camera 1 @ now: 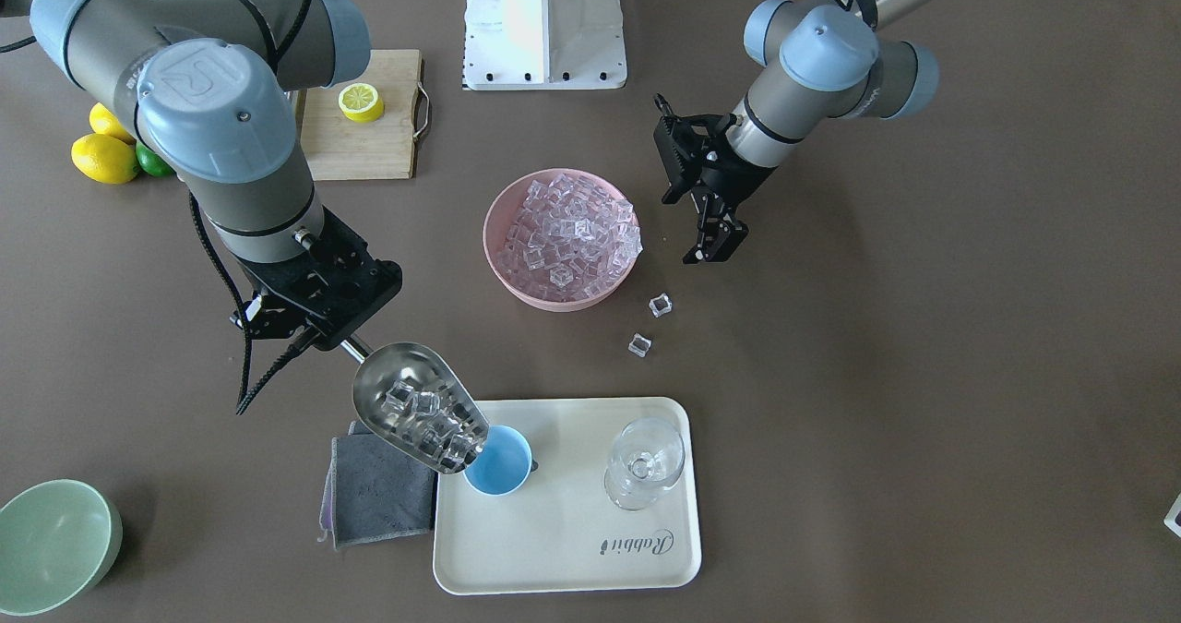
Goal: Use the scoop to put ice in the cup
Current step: 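Lift the filled scoop with the right gripper and carry it to the blue cup, then tip scoop over blue cup with right gripper while left gripper withdraws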
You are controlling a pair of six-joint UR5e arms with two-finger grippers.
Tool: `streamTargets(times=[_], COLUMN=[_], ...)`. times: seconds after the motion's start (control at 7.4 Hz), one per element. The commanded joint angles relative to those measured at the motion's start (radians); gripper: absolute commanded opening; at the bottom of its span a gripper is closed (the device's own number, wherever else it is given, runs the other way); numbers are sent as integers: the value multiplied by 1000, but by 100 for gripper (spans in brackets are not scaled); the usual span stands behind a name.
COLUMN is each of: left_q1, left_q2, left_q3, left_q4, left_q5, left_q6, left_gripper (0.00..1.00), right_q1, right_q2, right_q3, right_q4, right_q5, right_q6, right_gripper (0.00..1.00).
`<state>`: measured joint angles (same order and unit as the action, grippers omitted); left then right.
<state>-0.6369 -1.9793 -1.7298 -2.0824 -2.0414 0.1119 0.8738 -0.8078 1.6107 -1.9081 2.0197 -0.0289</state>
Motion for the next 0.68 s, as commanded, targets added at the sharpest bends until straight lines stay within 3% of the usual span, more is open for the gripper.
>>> streamTargets(times=[0.0, 0.14, 0.54], left_q1=[-75, -87, -188], left_q2=[25, 26, 63], left_q3=[-55, -109, -145], left_q4=[141, 248, 375], left_q5=[-91, -88, -105], left_q6=[-1, -3, -11], left_gripper=[99, 99, 99], right_q1=[1, -1, 1], right_q2=[102, 105, 157], right_q3=[-81, -100, -144], right_q4=[-119, -126, -195], right_q5=[-30, -44, -73], right_q6=[-126, -156, -238], right_gripper=[0, 0, 0])
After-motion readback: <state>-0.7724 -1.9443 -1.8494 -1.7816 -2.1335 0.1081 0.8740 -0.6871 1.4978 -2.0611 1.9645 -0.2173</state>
